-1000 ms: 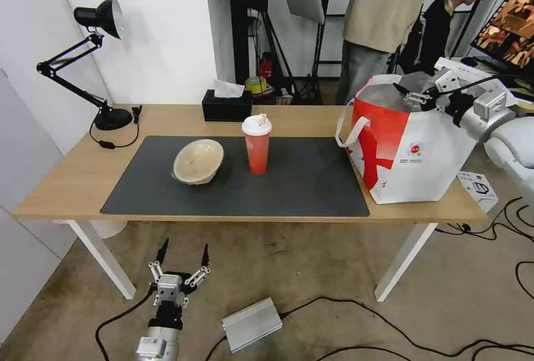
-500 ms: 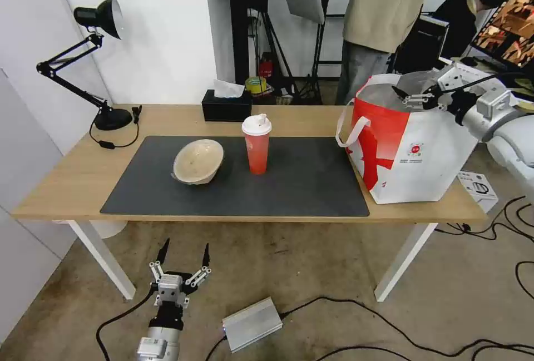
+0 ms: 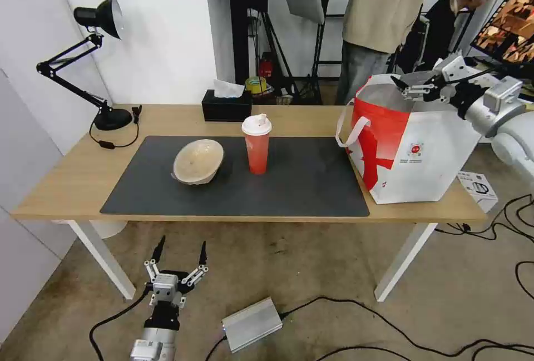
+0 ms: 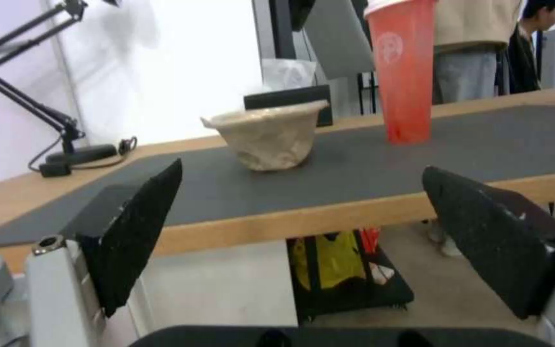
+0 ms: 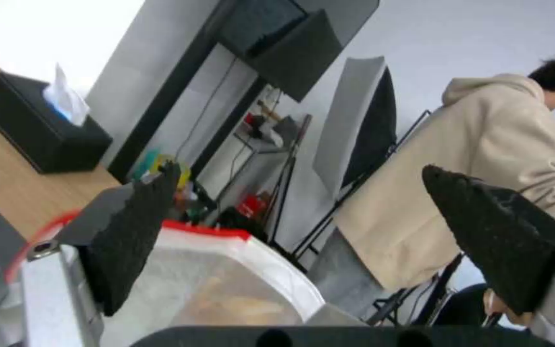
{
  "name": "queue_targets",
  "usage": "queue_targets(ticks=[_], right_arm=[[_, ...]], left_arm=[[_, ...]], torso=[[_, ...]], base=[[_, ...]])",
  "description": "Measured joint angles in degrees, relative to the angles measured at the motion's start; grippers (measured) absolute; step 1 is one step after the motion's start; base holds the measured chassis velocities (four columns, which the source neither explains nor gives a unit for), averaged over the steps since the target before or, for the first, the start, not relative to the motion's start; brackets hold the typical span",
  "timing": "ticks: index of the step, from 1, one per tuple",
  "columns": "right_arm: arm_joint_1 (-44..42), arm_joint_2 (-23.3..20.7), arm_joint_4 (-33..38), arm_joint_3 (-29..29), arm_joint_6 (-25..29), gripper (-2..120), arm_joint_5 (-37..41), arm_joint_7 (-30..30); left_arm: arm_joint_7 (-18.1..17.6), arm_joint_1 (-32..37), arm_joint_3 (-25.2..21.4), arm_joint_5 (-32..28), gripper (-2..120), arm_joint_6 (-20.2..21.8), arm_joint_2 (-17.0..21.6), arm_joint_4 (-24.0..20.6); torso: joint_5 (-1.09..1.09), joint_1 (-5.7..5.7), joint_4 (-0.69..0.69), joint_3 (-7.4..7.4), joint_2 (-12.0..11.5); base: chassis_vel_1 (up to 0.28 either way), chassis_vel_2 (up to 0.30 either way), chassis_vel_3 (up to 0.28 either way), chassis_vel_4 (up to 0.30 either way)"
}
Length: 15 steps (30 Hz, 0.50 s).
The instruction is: Pick up the trash from the table and place it into the takeout bag.
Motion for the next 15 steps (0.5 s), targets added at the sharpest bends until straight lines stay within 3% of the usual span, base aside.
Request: queue_targets(ticks=[15], right_arm=[[-1.5,-0.8,11.0,2.1,-3.0,100,4.7,4.0]], left_arm=[[-0.1,3.0,-1.4,-0.9,100,0.6,0.5,-7.0]], torso=[[0.0,0.0,0.0,0.0,0.0]], base=[[0.0,0.0,0.0,0.0]])
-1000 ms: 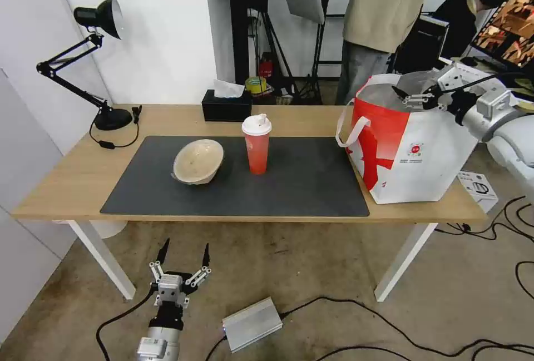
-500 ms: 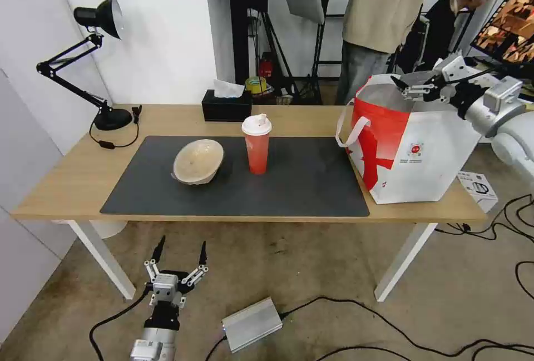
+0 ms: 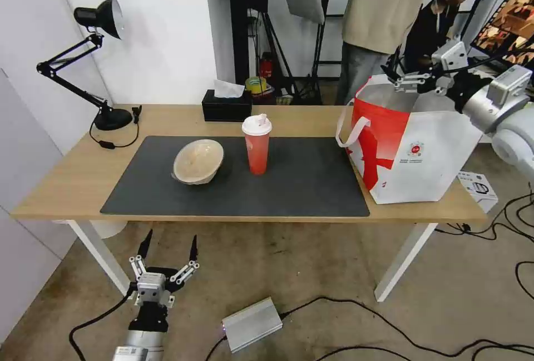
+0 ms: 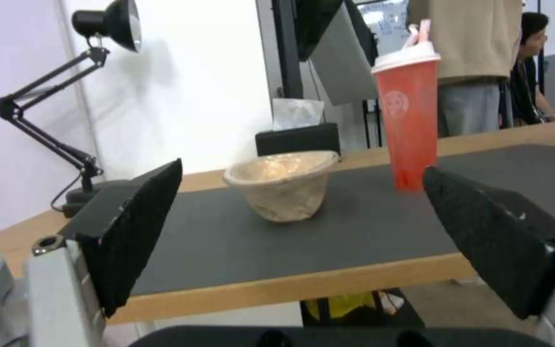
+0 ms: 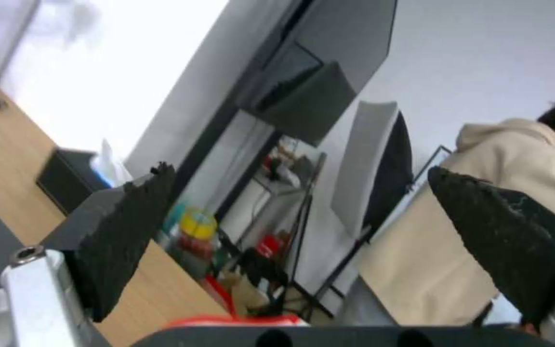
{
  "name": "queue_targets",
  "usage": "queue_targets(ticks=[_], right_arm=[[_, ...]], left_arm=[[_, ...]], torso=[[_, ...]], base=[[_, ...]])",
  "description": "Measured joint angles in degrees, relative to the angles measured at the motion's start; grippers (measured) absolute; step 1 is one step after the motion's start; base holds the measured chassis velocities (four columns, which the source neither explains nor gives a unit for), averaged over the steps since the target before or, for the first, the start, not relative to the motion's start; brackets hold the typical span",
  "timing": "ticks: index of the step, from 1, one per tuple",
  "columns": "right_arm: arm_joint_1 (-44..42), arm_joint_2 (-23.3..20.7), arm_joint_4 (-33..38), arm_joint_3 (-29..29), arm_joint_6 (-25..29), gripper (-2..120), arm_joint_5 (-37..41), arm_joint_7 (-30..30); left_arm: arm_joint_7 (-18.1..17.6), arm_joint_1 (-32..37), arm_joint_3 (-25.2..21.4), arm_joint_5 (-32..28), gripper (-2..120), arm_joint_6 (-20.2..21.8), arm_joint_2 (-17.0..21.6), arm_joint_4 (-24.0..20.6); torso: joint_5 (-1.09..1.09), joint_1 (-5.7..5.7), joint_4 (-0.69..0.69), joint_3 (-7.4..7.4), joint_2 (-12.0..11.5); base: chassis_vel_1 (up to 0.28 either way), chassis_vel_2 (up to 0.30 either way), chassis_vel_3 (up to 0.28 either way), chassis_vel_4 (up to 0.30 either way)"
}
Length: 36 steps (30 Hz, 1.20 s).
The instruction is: Pick up the trash from the table and place it into the takeout bag.
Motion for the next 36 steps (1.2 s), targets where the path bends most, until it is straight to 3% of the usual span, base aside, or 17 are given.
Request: queue_targets(ticks=[8,13,21,36], right_arm=[[-3.4,0.9,5.8,2.9,-0.5,100,2.3,3.3],[-9.9,2.9,10.2,6.2,0.1,100,2.6,5.9],[-20.2,8.6,14.8,8.4,4.6,100,1.1,11.1],[-35.0,17.1,20.0,14.3,8.2,100,-5.1,12.0]], left_arm=[[-0.1,0.0,-0.2,0.0,100,0.7,-0.3,-1.7],[-0.1,-0.1,-0.4,-0.2,100,1.0,-0.4,-2.6],[-0.2,-0.2,-1.1,-1.0,100,1.1,-0.4,-4.0],[0.3,-0.3,-0.4,-0.8,100,1.1,0.0,-5.7]], torso=[[-0.01,0.0,0.0,0.0,0.0],[0.0,0.0,0.0,0.0,0.0],[0.0,0.0,0.0,0.0,0.0],[0.0,0.0,0.0,0.0,0.0]], base=[[0.0,0.0,0.0,0.0],[0.0,0.0,0.0,0.0],[0.0,0.0,0.0,0.0],[0.0,0.0,0.0,0.0]])
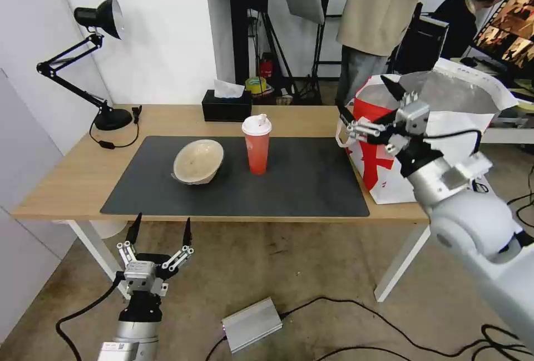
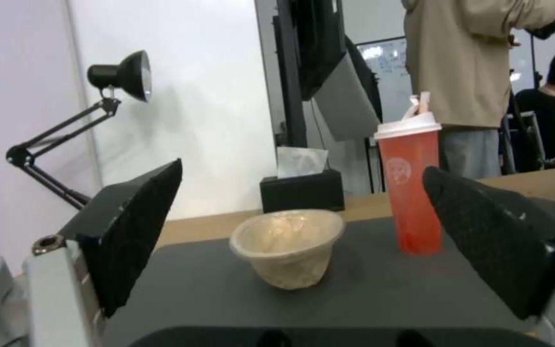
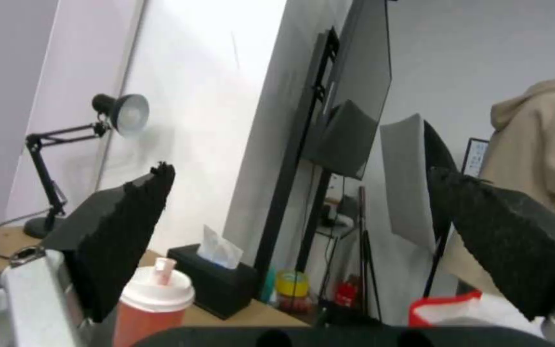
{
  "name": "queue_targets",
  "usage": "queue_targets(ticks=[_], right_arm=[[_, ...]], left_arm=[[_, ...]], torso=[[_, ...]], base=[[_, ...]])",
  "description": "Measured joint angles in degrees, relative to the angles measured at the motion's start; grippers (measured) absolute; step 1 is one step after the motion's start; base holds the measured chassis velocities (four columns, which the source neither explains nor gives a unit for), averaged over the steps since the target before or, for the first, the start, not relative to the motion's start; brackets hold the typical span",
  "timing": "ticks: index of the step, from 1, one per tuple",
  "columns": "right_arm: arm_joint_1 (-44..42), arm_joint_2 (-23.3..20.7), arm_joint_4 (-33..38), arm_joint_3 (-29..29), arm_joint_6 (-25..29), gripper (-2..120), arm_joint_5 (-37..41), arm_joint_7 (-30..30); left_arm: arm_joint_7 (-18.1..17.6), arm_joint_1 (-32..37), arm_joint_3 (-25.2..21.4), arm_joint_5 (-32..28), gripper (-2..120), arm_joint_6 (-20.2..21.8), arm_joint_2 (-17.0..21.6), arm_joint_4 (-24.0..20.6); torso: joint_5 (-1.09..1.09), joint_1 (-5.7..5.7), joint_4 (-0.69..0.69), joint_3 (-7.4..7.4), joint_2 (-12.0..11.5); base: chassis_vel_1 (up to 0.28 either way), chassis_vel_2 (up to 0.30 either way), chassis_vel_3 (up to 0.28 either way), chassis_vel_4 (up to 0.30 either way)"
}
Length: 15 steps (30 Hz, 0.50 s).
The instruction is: Pick up the trash from the table and place it into the takeout bag.
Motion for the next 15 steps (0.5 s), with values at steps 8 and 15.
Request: queue_targets(ticks=[8,15], right_arm=[[-10.8,6.0,2.8,4.5,2.7,100,-5.9,-1.1],[-18.2,11.6,3.6,6.8,6.0,100,-11.8,-2.9]], left_arm=[[0.3,0.1,0.3,0.1,100,-0.1,0.0,-0.2],[0.9,0.0,0.4,0.1,100,-0.3,0.3,-0.3]], torso=[[0.01,0.0,0.0,0.0,0.0],[0.0,0.0,-0.01,0.0,0.0]], base=[[0.0,0.0,0.0,0.0],[0.0,0.0,0.0,0.0]])
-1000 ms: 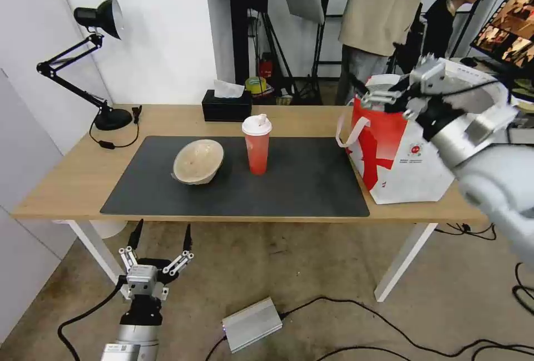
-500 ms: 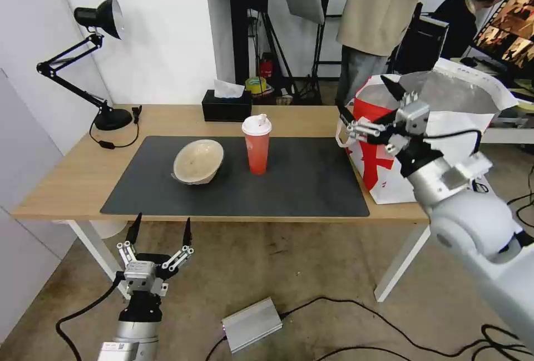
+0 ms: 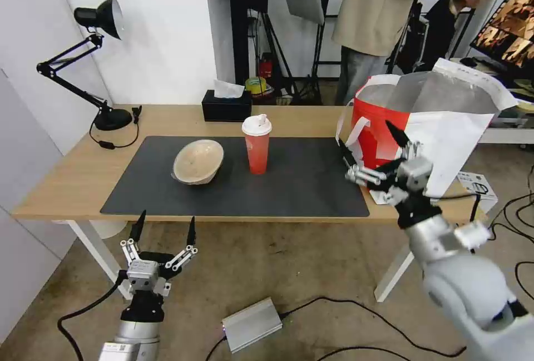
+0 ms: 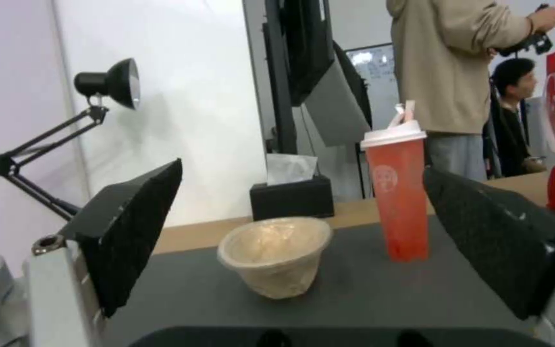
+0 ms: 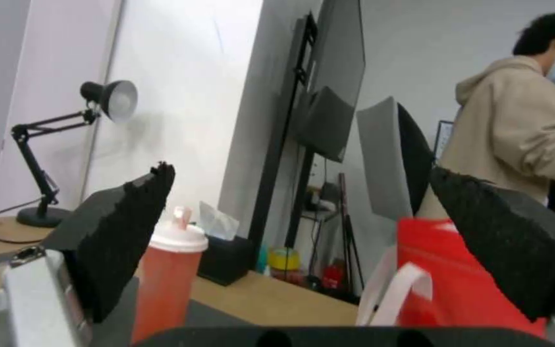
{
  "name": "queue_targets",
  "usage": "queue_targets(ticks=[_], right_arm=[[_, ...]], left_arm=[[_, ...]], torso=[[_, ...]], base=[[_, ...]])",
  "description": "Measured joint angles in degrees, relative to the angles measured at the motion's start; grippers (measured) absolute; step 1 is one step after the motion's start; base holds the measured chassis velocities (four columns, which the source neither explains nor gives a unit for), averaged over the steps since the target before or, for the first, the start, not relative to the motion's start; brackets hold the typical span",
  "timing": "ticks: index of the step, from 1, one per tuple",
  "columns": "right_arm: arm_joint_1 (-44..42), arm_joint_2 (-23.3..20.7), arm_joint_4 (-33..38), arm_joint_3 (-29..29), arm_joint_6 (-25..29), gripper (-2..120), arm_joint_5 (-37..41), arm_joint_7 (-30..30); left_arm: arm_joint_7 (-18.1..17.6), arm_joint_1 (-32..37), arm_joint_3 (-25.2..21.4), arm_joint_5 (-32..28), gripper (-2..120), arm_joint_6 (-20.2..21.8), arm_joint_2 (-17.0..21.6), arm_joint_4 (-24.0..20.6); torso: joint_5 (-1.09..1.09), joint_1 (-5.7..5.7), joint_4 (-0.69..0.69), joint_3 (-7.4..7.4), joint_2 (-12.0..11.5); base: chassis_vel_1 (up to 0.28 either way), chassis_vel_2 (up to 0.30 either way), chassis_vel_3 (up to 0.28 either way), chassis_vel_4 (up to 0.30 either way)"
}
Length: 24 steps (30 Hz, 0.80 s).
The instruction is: Pick up the trash from the table and place it into the takeout bag.
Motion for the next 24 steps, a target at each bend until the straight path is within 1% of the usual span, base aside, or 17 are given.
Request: queue_targets(ticks=[1,2,5,9,20,24], right_arm=[[-1.5,1.5,0.1,0.3,0.6,100,-1.0,-0.3],[-1.5,1.5,0.1,0.3,0.6,100,-1.0,-0.3],[-4.7,5.8,0.2,0.4,2.0,100,-3.8,-1.0],[-6.9,8.3,0.1,0.6,2.7,100,-5.2,-2.3],[-10.0,11.6,-2.1,1.9,5.1,100,-7.5,-4.7],[-11.2,12.8,-3.1,2.0,5.9,100,-8.6,-5.2]], left_arm=[[0.0,-0.2,0.1,0.0,100,0.0,0.1,-0.1],[0.0,-0.2,0.1,0.0,100,0.0,0.1,-0.1],[0.1,-0.3,0.3,-0.1,100,0.1,0.3,-0.4],[0.0,-0.2,0.3,-0.1,100,0.2,0.3,-0.5],[-0.3,-0.5,0.2,0.2,100,0.1,0.1,0.7],[-0.4,-1.2,0.1,0.6,100,0.3,-0.8,1.1]], torso=[[0.0,0.0,0.0,0.0,0.0],[0.0,0.0,0.0,0.0,0.0],[0.0,0.0,0.01,0.0,0.0],[0.0,0.0,0.0,0.0,0.0],[0.0,0.0,0.0,0.0,0.0],[0.0,0.01,0.01,0.0,0.0]], base=[[0.0,0.0,0.0,0.0],[0.0,0.0,0.0,0.0],[0.0,0.0,0.0,0.0],[0.0,0.0,0.0,0.0],[0.0,0.0,0.0,0.0],[0.0,0.0,0.0,0.0]])
